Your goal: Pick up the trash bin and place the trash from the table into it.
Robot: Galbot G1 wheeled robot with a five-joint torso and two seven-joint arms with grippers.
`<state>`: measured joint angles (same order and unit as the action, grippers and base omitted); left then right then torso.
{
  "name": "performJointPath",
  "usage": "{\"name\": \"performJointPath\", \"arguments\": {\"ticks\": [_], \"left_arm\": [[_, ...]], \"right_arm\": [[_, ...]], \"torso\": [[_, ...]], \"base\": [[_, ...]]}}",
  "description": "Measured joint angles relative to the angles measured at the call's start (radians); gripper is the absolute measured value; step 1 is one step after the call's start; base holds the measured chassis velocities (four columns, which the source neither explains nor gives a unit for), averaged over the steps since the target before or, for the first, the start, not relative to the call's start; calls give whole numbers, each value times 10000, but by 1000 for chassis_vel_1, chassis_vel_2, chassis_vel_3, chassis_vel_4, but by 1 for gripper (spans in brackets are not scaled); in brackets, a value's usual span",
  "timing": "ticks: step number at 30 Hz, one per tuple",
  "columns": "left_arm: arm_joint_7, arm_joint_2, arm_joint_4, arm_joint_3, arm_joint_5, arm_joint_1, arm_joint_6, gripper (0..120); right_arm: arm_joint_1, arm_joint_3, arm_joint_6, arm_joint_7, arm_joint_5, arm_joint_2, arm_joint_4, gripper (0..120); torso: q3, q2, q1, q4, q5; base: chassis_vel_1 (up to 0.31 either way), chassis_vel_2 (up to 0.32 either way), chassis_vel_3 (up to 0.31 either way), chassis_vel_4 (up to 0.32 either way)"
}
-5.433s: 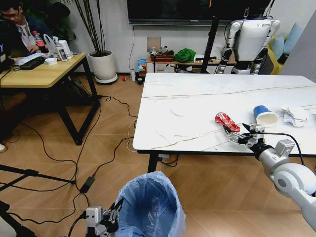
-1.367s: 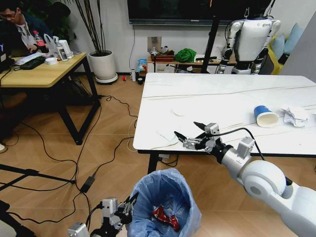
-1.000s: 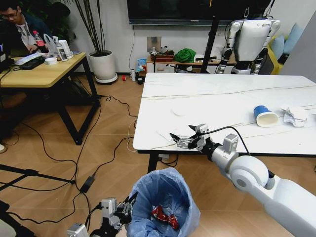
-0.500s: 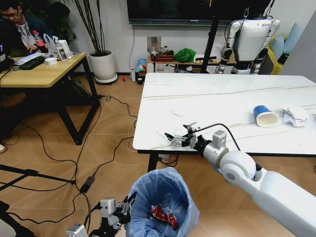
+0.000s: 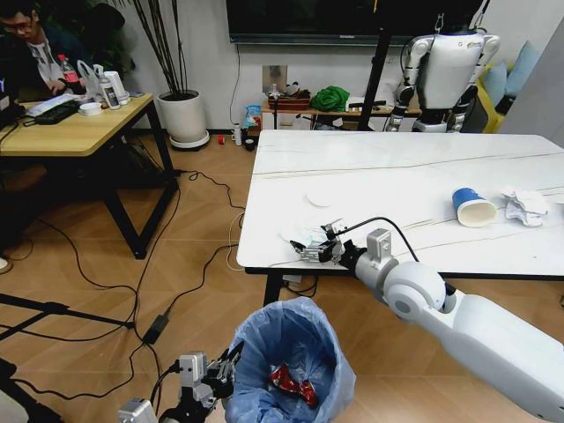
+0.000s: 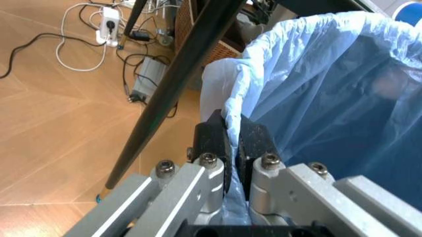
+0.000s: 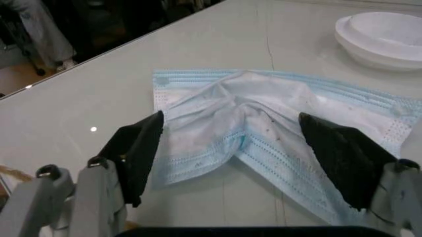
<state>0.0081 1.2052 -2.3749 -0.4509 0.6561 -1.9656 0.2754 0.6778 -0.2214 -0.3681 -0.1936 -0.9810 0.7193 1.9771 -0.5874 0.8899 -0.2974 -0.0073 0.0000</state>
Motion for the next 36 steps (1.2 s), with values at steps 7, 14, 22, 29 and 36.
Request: {"name": "performJointPath", "arguments": {"ticks": [7,14,22,29,36], "left_arm": [[0,-47,38,11,46,26,-1,0],[0,-106,68,62,86,64,-1,0],[-27,-229,91,99,183,125,-1,0],[-75,-311,82,112,347,226,4,0],[-139,-489,144,242,485,298,37,0]], "right_arm": [[61,10,0,4,-5,-19,-17,53],[168,75,-13,26,-10,-76,20,24],[378,410,4,126,-98,-192,133,0],[1275,1370,30,206,-153,-492,784,0],[3528,3209,445,505,345,-1147,2385,0]], "torso": [[0,0,0,0,1],[1,1,0,0,0],[0,0,0,1,1],[0,1,0,-1,2],[1,1,1,-1,0]], "base": [[0,0,0,0],[0,0,0,0],[0,0,0,0],[0,0,0,0],[0,0,0,0]]}}
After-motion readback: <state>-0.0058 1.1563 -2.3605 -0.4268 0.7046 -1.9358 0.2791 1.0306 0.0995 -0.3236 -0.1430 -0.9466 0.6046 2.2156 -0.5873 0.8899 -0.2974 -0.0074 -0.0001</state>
